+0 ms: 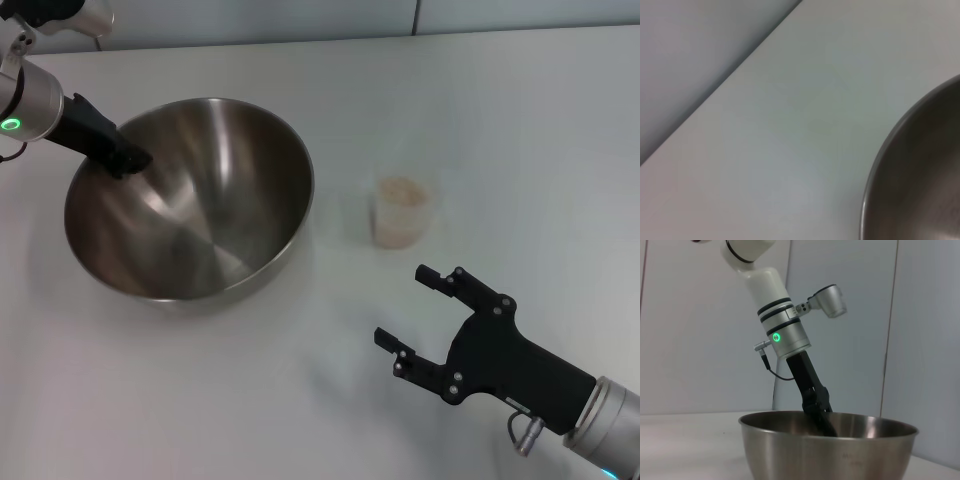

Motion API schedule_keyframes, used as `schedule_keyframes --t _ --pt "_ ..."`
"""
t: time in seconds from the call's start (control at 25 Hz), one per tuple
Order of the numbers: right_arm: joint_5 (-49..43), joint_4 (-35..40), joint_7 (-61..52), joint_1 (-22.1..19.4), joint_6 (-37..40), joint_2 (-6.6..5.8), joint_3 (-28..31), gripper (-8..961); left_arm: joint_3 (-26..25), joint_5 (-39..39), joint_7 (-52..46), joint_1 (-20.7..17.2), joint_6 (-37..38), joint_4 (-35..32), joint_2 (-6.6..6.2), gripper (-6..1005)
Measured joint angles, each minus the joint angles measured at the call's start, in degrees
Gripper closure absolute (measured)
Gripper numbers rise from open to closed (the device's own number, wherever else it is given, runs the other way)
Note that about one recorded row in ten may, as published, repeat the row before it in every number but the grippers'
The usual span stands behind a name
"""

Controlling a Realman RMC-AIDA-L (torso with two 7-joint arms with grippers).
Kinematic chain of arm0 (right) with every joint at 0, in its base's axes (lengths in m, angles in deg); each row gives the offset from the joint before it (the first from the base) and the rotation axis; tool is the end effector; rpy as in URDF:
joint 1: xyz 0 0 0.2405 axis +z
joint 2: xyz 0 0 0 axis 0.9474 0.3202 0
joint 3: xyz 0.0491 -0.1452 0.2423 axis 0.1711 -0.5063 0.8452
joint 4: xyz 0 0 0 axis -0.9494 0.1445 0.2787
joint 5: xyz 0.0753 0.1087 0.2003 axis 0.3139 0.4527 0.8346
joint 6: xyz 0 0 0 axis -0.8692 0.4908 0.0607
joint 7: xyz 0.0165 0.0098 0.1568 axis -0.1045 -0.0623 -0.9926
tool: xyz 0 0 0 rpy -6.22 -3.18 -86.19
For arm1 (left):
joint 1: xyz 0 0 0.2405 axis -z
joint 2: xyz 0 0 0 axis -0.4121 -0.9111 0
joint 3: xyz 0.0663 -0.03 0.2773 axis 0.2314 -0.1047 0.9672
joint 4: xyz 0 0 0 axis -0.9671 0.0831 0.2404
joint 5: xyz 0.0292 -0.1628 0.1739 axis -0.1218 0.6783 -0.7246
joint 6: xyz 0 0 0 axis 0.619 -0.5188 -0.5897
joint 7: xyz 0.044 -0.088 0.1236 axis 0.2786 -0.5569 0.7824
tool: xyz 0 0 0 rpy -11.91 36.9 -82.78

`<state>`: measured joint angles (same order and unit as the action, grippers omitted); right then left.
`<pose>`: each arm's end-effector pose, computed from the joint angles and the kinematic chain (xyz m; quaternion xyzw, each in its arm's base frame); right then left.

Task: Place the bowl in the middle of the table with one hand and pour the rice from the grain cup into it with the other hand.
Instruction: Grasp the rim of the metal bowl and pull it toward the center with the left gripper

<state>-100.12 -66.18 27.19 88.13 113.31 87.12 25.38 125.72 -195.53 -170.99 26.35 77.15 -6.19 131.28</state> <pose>0.3377 0.2238 -0.1350 -0.8800 0.0708 0.3310 0.3333 -0.2501 0.5008 -0.0105 -0.9299 -0.2115 0.1621 0.2536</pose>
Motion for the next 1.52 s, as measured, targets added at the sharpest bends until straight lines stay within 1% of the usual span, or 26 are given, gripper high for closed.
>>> schedule_keyframes --t 0.12,0.16,0.2,0.28,0.36,0.4,0.44,0.48,0.56,0.68,0.72,0.76,0.8,0.84,0.92,0.96,1.2,1.36,1.4,1.44,1.52 --pt "0.0 0.0 0.0 0.2 0.0 0.02 0.0 171 -0.4 0.0 0.0 0.3 0.7 0.0 -0.21 808" --pt "0.0 0.0 0.0 0.3 -0.1 0.02 0.0 171 -2.2 0.1 0.1 0.9 2.1 0.1 -0.55 819" --pt "0.0 0.0 0.0 0.3 -0.1 0.02 0.0 171 -2.2 0.1 0.1 0.9 2.1 0.1 -0.55 829" --pt "0.0 0.0 0.0 0.4 -0.2 0.01 0.0 171 -4.2 0.4 0.3 1.6 3.3 0.3 -1.02 850" --pt "0.0 -0.1 0.0 0.4 -0.3 0.02 0.0 171 -6.0 1.4 0.3 2.4 4.4 1.7 -2.05 875" --pt "0.0 -0.1 0.0 0.4 -0.3 0.02 0.0 171 -6.0 1.4 0.3 2.4 4.4 1.7 -2.05 891" --pt "0.0 -0.1 0.0 0.4 -0.3 0.02 0.0 171 -6.5 1.8 0.3 2.7 4.6 2.6 -2.52 906" --pt "0.0 -0.1 0.0 0.4 -0.3 0.02 0.0 171 -7.6 2.6 0.4 3.4 4.7 4.8 -3.53 922" --pt "0.0 -0.1 0.0 0.5 -0.3 0.02 0.0 171 -8.5 3.4 0.4 3.6 4.8 5.8 -4.18 933" --pt "0.0 -0.1 0.0 0.5 -0.3 0.01 0.0 171 -8.5 3.4 0.4 3.6 4.8 5.8 -4.18 949" --pt "0.0 -0.1 0.0 0.5 -0.3 0.02 0.0 171 -9.1 4.0 0.4 3.7 5.3 6.2 -4.63 954" --pt "0.0 -0.2 0.0 0.6 -0.3 0.01 -0.1 171 -9.6 4.8 0.2 3.8 6.6 6.6 -5.42 959" --pt "0.0 -0.2 0.0 0.6 -0.3 0.01 -0.1 171 -9.6 4.8 0.2 3.8 6.6 6.6 -5.42 965" --pt "0.0 -0.2 0.0 0.6 -0.3 0.02 -0.1 171 -10.3 5.1 -0.1 4.0 7.6 6.7 -5.96 970" --pt "0.0 -0.2 0.0 0.7 -0.3 0.02 -0.1 171 -11.1 5.2 -0.2 4.1 8.3 6.7 -6.27 973" --pt "0.0 -0.2 0.0 0.8 -0.3 0.02 -0.1 171 -12.5 5.3 0.0 4.3 9.7 6.8 -6.53 974" --pt "0.0 -0.2 0.0 1.3 -0.2 0.02 -0.1 171 -13.3 5.4 0.1 4.8 11.1 6.8 -6.64 981" --pt "0.0 -0.3 0.0 1.7 0.8 -0.03 -0.2 171 -13.8 5.4 -0.4 5.8 13.6 7.2 -7.41 983" --pt "0.0 -0.3 0.0 1.7 0.8 -0.03 -0.2 171 -13.8 5.4 -0.4 5.8 13.6 7.2 -7.41 982" --pt "0.0 -0.3 0.0 1.6 1.0 -0.06 -0.2 171 -14.0 5.5 -0.7 6.1 14.8 7.5 -7.93 982" --pt "0.0 -0.3 -0.1 1.5 1.0 -0.12 -0.1 171 -14.0 5.6 -0.7 6.1 15.5 7.5 -8.1 980"
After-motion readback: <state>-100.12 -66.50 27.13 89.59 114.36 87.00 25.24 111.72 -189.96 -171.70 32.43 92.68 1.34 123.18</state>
